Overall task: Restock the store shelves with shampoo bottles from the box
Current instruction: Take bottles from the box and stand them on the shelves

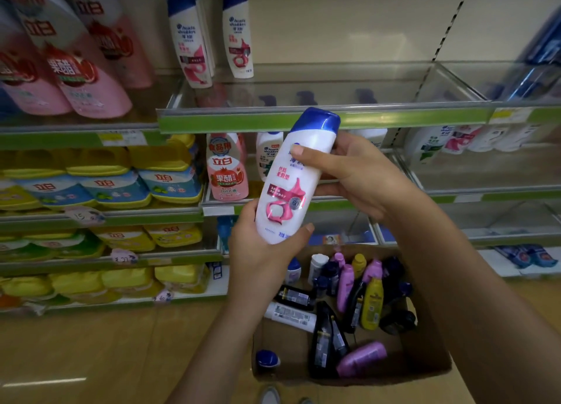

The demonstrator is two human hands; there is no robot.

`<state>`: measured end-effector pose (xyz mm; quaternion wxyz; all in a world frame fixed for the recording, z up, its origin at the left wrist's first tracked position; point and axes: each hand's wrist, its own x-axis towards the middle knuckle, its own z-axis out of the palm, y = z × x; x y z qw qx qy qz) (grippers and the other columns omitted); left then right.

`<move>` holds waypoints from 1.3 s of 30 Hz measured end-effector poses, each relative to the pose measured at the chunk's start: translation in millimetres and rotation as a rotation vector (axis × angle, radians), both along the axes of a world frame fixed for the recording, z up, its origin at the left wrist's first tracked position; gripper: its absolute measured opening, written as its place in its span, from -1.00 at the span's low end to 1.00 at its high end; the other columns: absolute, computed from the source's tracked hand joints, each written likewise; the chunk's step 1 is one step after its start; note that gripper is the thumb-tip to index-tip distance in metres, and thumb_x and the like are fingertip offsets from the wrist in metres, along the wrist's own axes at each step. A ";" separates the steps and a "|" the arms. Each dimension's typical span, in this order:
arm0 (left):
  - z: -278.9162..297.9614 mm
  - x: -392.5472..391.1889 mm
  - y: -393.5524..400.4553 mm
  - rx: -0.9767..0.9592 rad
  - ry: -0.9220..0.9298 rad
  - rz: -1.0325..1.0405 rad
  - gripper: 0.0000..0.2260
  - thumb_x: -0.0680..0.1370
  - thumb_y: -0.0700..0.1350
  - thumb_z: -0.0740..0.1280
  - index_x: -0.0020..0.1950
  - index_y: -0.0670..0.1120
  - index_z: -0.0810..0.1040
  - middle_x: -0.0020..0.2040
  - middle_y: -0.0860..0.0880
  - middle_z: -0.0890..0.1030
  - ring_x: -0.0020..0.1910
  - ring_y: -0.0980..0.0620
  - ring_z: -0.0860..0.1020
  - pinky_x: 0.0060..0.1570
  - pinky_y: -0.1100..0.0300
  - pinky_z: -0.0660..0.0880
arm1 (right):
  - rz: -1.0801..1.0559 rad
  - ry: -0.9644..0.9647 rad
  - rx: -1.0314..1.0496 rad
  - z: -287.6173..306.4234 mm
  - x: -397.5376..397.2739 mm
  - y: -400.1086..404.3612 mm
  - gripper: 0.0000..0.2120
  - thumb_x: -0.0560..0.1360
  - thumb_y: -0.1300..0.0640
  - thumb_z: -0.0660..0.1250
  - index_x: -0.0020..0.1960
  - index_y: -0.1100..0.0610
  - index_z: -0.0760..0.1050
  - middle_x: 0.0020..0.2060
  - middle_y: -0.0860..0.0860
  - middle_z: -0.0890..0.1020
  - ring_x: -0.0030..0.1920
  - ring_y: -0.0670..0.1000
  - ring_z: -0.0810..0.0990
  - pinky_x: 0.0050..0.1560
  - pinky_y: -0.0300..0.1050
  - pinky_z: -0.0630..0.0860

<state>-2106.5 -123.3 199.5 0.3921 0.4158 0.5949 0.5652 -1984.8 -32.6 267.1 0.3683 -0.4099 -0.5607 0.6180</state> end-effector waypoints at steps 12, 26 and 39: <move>15.3 -2.3 -5.8 -0.010 -0.240 -0.143 -0.65 0.44 -0.03 0.39 0.20 -0.05 0.53 0.02 0.03 0.69 0.02 0.06 0.65 -0.02 0.15 0.60 | 0.041 0.045 0.035 9.8 16.1 2.7 -0.68 0.51 0.18 0.37 0.24 0.22 0.49 -0.01 0.10 0.71 -0.04 0.06 0.71 -0.11 -0.10 0.64; 20.1 5.5 -8.6 0.004 -0.281 -0.054 -0.70 0.40 -0.04 0.42 0.11 -0.03 0.55 -0.02 0.03 0.70 0.01 0.06 0.66 0.03 0.08 0.57 | 0.098 0.017 0.056 9.7 18.6 0.6 -0.76 0.60 -0.02 0.21 0.12 0.06 0.57 -0.03 0.01 0.72 0.01 -0.02 0.69 -0.06 -0.13 0.63; 17.3 -40.0 33.5 -0.036 -0.187 -0.167 -0.70 0.46 0.03 0.34 0.19 0.10 0.50 0.03 0.13 0.67 0.03 0.17 0.63 0.01 0.20 0.55 | -0.025 0.075 0.091 -2.2 -36.1 42.5 -0.71 0.55 0.04 0.32 0.22 0.14 0.49 -0.06 0.10 0.72 -0.06 0.08 0.71 -0.03 0.02 0.61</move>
